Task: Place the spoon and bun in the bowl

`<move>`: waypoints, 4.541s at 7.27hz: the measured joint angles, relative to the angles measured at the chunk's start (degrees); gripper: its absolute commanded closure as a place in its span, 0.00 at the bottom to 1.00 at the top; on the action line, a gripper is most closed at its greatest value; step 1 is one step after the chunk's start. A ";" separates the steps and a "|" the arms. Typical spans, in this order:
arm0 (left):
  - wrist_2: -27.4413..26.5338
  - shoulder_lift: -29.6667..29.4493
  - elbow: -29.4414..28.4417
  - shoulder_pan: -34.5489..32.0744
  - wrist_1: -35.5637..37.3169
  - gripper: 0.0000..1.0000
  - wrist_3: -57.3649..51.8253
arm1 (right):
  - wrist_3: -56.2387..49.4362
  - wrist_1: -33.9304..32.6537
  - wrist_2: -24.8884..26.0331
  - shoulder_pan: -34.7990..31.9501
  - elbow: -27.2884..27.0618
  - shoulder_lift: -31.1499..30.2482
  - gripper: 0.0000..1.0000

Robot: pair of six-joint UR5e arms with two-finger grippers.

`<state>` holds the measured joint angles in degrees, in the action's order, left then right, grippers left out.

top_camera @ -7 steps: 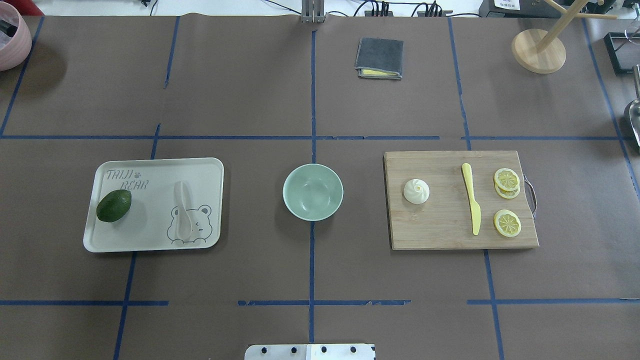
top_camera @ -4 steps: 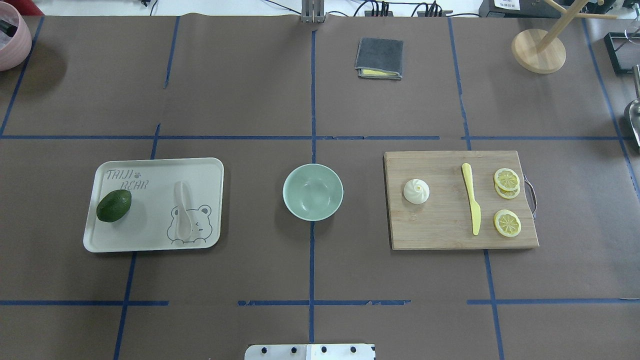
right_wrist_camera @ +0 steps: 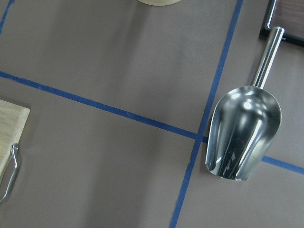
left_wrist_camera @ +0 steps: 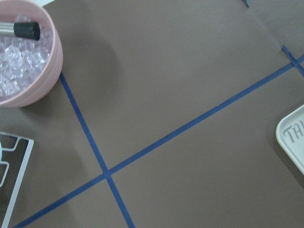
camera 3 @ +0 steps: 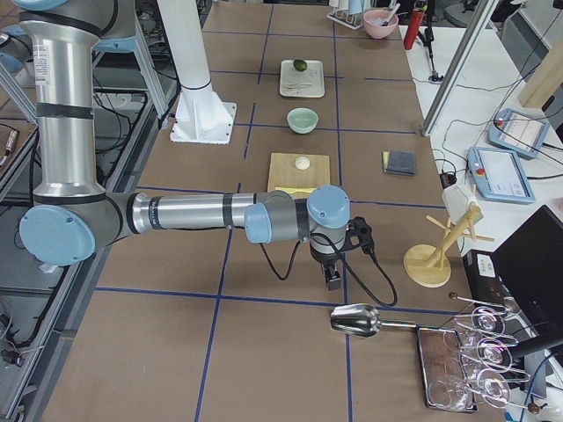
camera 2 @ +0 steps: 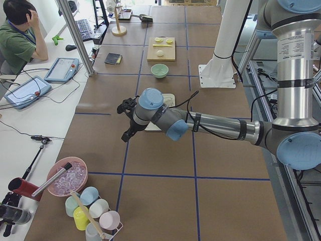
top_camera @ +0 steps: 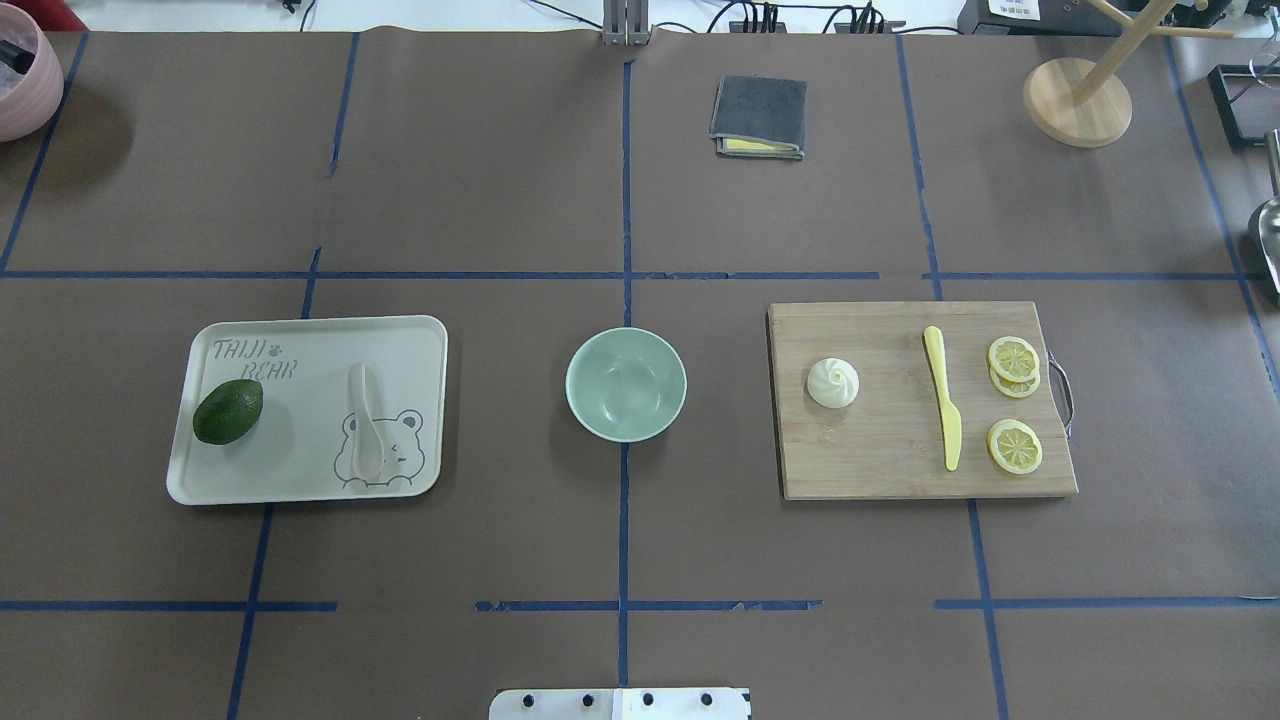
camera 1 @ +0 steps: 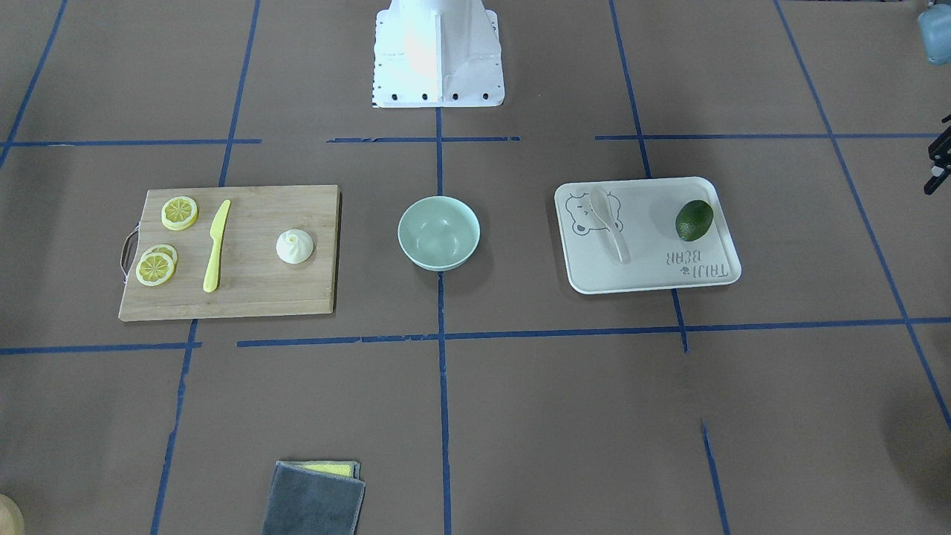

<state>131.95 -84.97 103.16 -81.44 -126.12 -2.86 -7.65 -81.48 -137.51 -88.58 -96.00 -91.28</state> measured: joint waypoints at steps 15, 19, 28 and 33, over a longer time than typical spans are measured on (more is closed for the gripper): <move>-36.61 -16.74 2.10 50.17 12.66 0.28 71.93 | 0.37 3.52 -0.05 1.57 0.36 -1.35 0.00; -37.57 -17.08 0.01 52.02 12.87 0.36 72.63 | 0.35 3.52 -0.04 1.57 0.37 -1.35 0.00; -37.57 -20.17 3.87 52.19 16.51 1.00 79.60 | 0.36 3.52 0.04 1.57 0.29 -1.27 0.00; -41.98 -49.31 -9.54 54.74 38.25 1.00 106.96 | 0.35 3.52 0.03 1.57 0.24 -1.26 0.00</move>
<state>89.97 -134.28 93.62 -26.70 -87.87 104.10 -7.30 -77.96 -137.48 -87.01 -95.77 -92.55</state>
